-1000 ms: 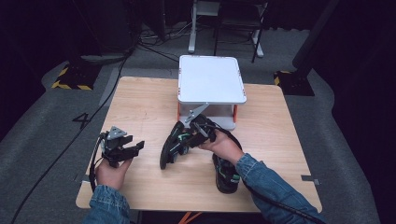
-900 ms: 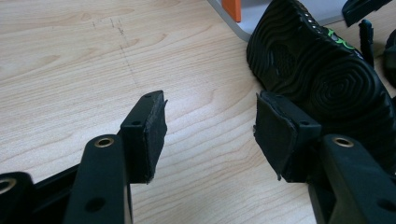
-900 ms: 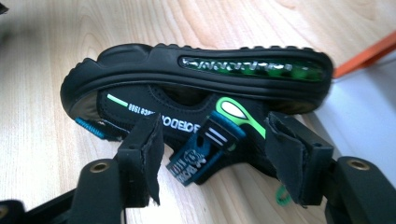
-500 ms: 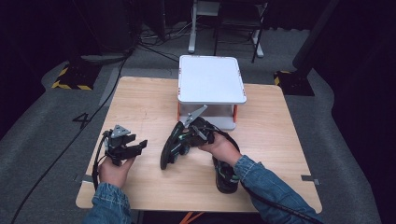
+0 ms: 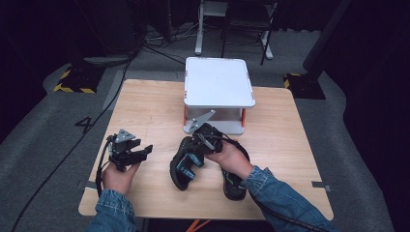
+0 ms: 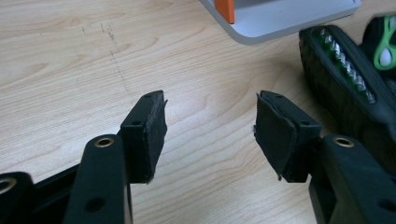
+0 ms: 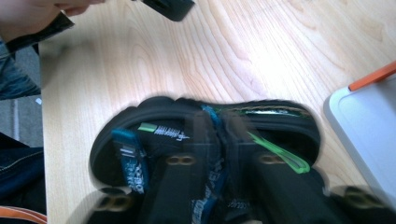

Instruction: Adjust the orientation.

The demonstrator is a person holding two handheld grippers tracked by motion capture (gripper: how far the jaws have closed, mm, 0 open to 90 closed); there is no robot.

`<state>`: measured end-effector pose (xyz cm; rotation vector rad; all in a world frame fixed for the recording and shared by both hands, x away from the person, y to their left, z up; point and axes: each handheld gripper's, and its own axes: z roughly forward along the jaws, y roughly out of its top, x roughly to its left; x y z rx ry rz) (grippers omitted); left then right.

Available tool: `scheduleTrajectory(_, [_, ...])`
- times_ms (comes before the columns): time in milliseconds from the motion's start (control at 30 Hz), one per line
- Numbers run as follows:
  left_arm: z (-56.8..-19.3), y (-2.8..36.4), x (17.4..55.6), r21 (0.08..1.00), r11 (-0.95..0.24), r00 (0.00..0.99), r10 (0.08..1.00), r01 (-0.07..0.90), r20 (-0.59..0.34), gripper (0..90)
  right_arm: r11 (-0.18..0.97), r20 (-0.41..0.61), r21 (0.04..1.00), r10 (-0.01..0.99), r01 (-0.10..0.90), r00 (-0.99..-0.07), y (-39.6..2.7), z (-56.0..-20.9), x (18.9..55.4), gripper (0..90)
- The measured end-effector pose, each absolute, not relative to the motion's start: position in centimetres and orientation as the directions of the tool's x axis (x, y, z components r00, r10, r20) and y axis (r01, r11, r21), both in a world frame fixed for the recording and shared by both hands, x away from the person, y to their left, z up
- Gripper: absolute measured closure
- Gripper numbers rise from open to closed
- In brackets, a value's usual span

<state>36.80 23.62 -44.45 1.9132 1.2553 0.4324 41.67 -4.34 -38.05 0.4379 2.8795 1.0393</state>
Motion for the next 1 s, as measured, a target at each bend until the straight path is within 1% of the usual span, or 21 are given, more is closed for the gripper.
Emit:
scheduleTrajectory(33, [-44.5,23.6,36.8,0.766,-0.197,0.452,0.882,0.612,-0.134,43.5,0.726,0.062,0.639,0.28,0.254,-0.958,-4.1,-37.9,41.5,86.6])
scheduleTrajectory(133, [-44.4,23.6,36.8,0.763,-0.205,0.457,0.88,0.613,-0.13,43.5,0.741,0.036,0.628,0.275,0.235,-0.961,-3.5,-38.2,41.5,86.7])
scheduleTrajectory(267, [-44.6,23.6,36.9,0.762,-0.2,0.453,0.881,0.616,-0.135,43.4,0.733,0.058,0.637,0.266,0.241,-0.962,-3.2,-38.4,41.9,86.6])
scheduleTrajectory(533, [-44.5,23.5,36.8,0.762,-0.203,0.456,0.88,0.615,-0.134,43.4,0.729,0.086,0.634,0.264,0.257,-0.961,-0.5,-39.7,43.5,84.7])
scheduleTrajectory(567, [-44.5,23.6,36.8,0.762,-0.204,0.457,0.879,0.615,-0.134,43.4,0.727,0.086,0.636,0.267,0.259,-0.96,-0.3,-39.8,43.6,83.6])
scheduleTrajectory(600, [-44.6,23.6,36.9,0.761,-0.204,0.459,0.878,0.616,-0.136,43.3,0.726,0.087,0.636,0.269,0.262,-0.959,-0.1,-40.0,43.6,80.6])
scheduleTrajectory(667, [-44.6,23.7,36.9,0.759,-0.205,0.46,0.877,0.618,-0.137,43.3,0.717,0.092,0.647,0.267,0.262,-0.959,0.0,-39.8,43.6,70.0])
scheduleTrajectory(700, [-44.7,23.7,36.9,0.759,-0.205,0.458,0.878,0.618,-0.137,43.4,0.712,0.082,0.654,0.267,0.254,-0.96,-0.2,-39.6,43.6,69.4])
scheduleTrajectory(733, [-44.7,23.8,36.9,0.759,-0.204,0.456,0.88,0.618,-0.134,43.3,0.689,0.05,0.684,0.282,0.239,-0.958,-1.1,-38.4,43.7,66.4])
scheduleTrajectory(767, [-44.7,23.8,36.9,0.76,-0.199,0.455,0.88,0.618,-0.139,43.3,0.689,0.05,0.684,0.282,0.239,-0.958,-1.1,-38.4,43.7,66.4])
scheduleTrajectory(833, [-44.7,24.0,37.0,0.762,-0.196,0.452,0.881,0.617,-0.139,43.3,0.669,0.027,0.703,0.317,0.243,-0.948,-2.0,-37.6,44.2,62.8])
scheduleTrajectory(900, [-44.7,24.0,37.0,0.759,-0.192,0.448,0.882,0.623,-0.145,43.3,0.671,-0.003,0.699,0.349,0.248,-0.937,-2.7,-37.3,44.7,60.9])
scheduleTrajectory(1000, [-44.7,24.0,37.0,0.759,-0.19,0.443,0.885,0.623,-0.142,43.3,0.706,-0.053,0.664,0.373,0.247,-0.926,-3.3,-38.1,45.2,58.0])
